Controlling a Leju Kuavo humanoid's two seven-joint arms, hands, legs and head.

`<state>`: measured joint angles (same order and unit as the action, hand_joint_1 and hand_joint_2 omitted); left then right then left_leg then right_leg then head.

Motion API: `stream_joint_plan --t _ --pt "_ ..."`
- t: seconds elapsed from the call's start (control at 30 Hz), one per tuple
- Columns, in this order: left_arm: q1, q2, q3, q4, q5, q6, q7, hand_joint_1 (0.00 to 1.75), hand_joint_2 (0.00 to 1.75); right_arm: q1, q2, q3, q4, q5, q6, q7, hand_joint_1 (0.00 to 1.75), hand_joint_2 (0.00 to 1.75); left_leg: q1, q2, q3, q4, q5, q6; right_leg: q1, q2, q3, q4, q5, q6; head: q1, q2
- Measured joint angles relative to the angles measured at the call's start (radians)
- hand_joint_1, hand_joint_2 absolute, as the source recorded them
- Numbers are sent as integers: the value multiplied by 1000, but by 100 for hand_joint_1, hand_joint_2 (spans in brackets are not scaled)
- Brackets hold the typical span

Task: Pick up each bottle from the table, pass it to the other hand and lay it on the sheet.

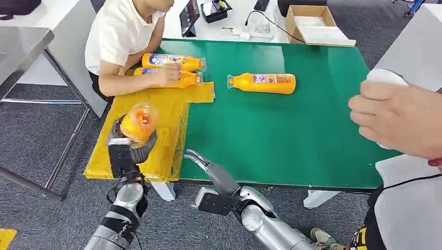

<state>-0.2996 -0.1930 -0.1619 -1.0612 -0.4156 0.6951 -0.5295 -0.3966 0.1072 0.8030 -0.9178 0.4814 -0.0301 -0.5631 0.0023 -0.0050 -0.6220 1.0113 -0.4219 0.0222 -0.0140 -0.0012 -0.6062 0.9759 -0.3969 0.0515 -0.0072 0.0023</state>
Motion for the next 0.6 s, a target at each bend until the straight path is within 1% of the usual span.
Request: stream_joint_plan --t 0.03,0.13,0.23,0.3,0.4,0.6 --pt "-14 -9 41 22 -84 1 -2 175 175 0 1 2 0 1 0 -5 0 175 0 1 0 0 0 0 0 0 0 0 0 0 0 0" --pt "-33 -23 113 57 -177 3 5 175 175 0 3 5 0 1 1 -13 0 175 0 1 0 0 0 0 0 0 -1 0 0 0 0 0" --pt "-58 -32 182 108 -500 3 73 175 175 -2 3 9 0 -5 16 -33 0 175 0 -2 0 0 0 0 0 -1 0 0 0 0 1 0" --pt "-93 -29 210 175 -637 3 131 175 175 -6 3 12 -5 -11 25 -40 0 175 0 0 0 0 0 0 0 0 0 0 0 0 0 0" --pt "-127 -23 231 249 -674 3 161 175 175 -7 3 13 -8 -14 28 -45 0 175 0 1 0 0 0 0 0 0 -1 0 0 0 0 0" --pt "-150 -17 249 314 -685 3 171 175 175 -8 2 14 -10 -15 30 -46 0 175 0 1 0 0 0 0 0 0 -1 0 0 0 0 0"
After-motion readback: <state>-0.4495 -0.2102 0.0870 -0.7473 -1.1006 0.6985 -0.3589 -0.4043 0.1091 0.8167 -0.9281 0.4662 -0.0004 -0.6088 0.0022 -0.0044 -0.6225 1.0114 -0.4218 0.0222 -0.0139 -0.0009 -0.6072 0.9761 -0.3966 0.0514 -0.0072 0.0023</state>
